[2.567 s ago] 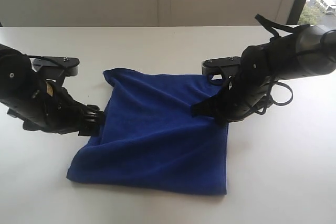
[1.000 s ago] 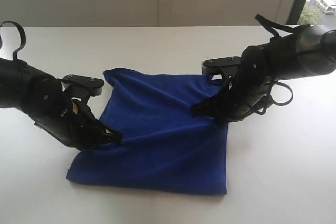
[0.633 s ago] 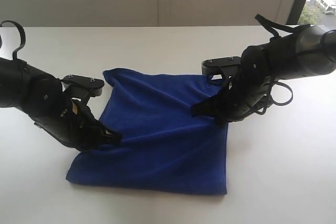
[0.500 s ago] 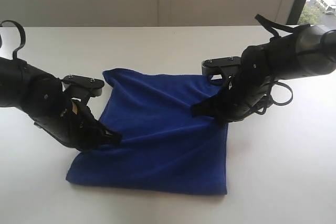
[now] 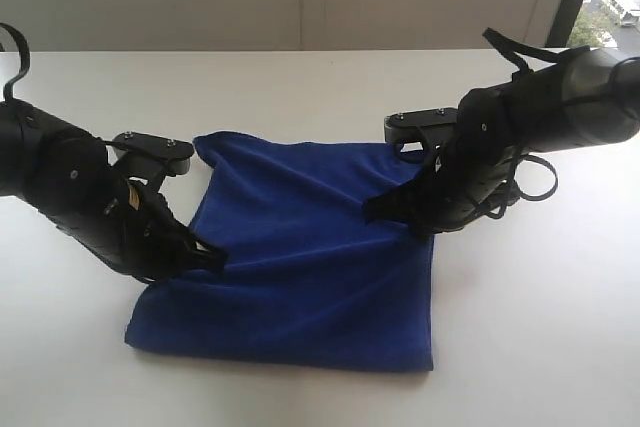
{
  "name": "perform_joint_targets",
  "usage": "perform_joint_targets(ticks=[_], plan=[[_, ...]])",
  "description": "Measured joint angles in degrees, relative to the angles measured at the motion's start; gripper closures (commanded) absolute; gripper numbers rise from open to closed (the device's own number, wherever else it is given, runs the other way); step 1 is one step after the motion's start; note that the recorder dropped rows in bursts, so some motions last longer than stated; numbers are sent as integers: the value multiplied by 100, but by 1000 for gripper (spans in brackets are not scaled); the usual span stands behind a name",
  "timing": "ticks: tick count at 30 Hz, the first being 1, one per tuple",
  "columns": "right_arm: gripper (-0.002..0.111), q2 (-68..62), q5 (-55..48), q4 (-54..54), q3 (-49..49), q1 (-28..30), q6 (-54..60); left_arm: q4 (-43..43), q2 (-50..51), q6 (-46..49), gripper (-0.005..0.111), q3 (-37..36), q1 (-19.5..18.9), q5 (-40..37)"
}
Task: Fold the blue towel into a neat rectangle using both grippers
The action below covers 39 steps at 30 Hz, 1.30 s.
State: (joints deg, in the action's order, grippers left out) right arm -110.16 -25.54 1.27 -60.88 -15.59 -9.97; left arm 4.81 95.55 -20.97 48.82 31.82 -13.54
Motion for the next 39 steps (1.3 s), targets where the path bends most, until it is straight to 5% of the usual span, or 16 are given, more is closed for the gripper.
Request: perform_joint_targets(ticks=[30, 32, 39], plan=[[108, 0, -11, -23, 0, 0, -10, 503, 0, -588, 105, 0, -293, -558], [108, 0, -11, -23, 0, 0, -10, 503, 0, -662, 96, 0, -293, -517], [107, 118, -24, -70, 0, 0, -182, 589, -142, -700, 36, 0, -317, -472]])
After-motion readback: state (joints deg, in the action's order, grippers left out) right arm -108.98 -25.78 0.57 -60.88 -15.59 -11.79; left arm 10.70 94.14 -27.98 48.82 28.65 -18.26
